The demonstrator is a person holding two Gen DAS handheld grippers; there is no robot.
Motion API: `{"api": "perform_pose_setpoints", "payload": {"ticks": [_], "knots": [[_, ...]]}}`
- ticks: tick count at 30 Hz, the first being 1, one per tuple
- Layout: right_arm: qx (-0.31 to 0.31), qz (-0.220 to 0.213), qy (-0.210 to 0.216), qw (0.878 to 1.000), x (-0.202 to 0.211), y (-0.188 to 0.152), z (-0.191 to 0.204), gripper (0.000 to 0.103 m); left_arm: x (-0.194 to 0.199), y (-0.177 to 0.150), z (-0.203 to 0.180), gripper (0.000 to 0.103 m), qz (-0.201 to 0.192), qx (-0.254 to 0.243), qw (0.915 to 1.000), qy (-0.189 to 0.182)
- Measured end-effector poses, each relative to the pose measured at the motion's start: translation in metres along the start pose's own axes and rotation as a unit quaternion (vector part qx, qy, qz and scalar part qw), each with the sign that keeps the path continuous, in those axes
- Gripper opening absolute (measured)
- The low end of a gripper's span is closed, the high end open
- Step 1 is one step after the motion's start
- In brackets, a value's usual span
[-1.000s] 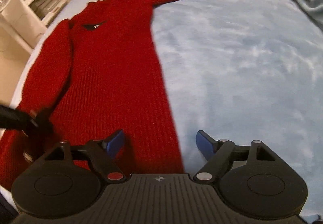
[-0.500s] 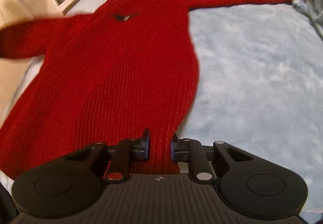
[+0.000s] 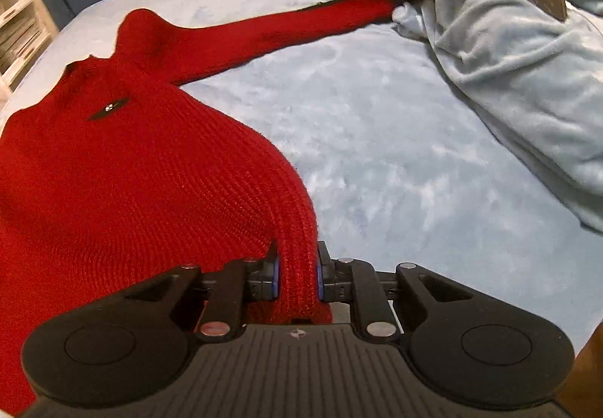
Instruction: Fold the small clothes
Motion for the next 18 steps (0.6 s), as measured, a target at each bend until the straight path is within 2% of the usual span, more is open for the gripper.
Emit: {"api": "perform_pose_setpoints", "payload": {"ticks": [2,5,8,10,13,15,16,18], "knots": [[-0.01,0.005,0.001,1.0,0.0,0.002,-0.001,0.017,-0.008,-0.021,-0.007,0.103,0.023,0.011,0.9989,-0.039],[-0.01,0.01,0.006,1.0,0.001,0.001,-0.003,0.018,-0.004,-0.051,-0.021,0.103,0.033,0.01,0.9943,-0.101],[-0.007,0.012,0.005,1.0,0.0,0.001,-0.003,0.018,-0.005,-0.077,-0.054,0.103,0.045,-0.046,0.9887,-0.135],[-0.004,0.011,0.001,1.0,0.0,0.001,-0.001,0.018,-0.012,-0.087,-0.075,0.103,0.044,-0.093,0.9863,-0.129],[-0.004,0.012,0.003,1.0,0.0,0.001,0.0,0.018,-0.028,-0.098,-0.091,0.103,0.047,-0.133,0.984,-0.109],[-0.001,0.012,0.006,1.0,0.0,0.001,-0.001,0.018,-0.027,-0.105,-0.097,0.103,0.055,-0.148,0.9794,-0.126],[0.0,0.013,0.007,1.0,0.0,0.001,-0.001,0.018,-0.026,-0.106,-0.1,0.103,0.046,-0.159,0.9788,-0.12],[-0.001,0.014,0.007,1.0,-0.001,0.001,-0.002,0.018,-0.026,-0.107,-0.101,0.103,0.025,-0.172,0.9819,-0.075]]}}
Point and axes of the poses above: each gripper's, at about its wrist camera, not at the fingertips, and x roughly against the way its jaws point, z to its left, y to its top, the point moved 3 cm from there along -x, roughly the way its jaws point, and after that the axes turned 4 degrees about -x, right-handed, at the moved point
